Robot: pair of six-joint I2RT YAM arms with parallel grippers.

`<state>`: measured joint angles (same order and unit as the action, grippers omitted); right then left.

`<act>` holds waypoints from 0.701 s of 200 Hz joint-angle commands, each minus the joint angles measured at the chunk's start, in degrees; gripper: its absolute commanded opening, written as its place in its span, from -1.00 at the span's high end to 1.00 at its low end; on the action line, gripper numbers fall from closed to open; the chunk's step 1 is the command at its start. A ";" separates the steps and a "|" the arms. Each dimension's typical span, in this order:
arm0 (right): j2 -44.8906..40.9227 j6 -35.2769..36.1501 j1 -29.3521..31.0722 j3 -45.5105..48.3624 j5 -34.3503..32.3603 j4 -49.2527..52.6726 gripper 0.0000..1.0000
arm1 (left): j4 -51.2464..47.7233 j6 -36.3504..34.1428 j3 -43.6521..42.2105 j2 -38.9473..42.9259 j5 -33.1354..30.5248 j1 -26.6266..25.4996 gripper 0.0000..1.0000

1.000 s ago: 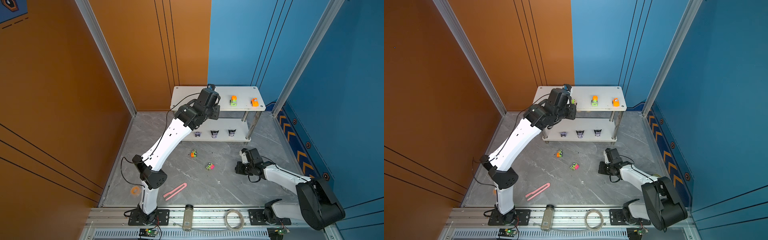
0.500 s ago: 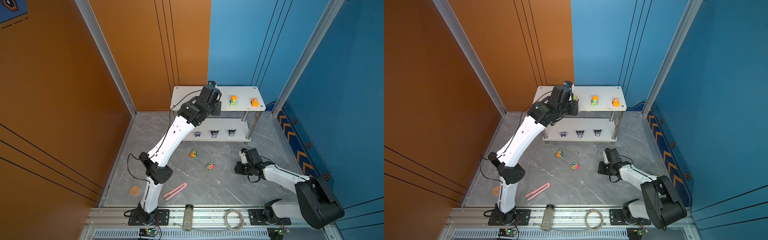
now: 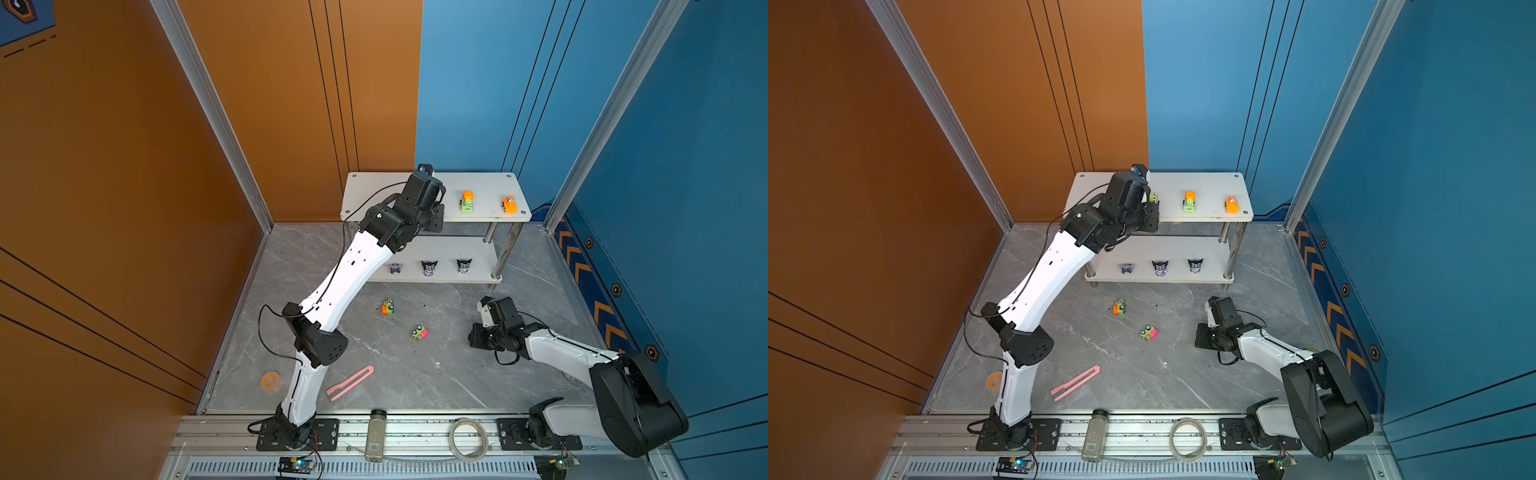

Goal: Place and organize the plastic toys onto the shelf
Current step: 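Set the pink truck on the top shelf beside the green car and open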

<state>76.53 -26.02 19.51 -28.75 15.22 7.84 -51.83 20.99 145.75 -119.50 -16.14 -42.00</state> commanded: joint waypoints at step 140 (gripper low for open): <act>1.25 -0.52 0.71 -0.12 -1.71 0.25 1.00 | -0.39 -0.67 5.83 -1.29 0.08 0.16 -0.22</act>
<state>76.69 -26.02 19.88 -28.75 14.92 7.53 -52.14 20.95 148.99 -120.77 -16.19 -42.00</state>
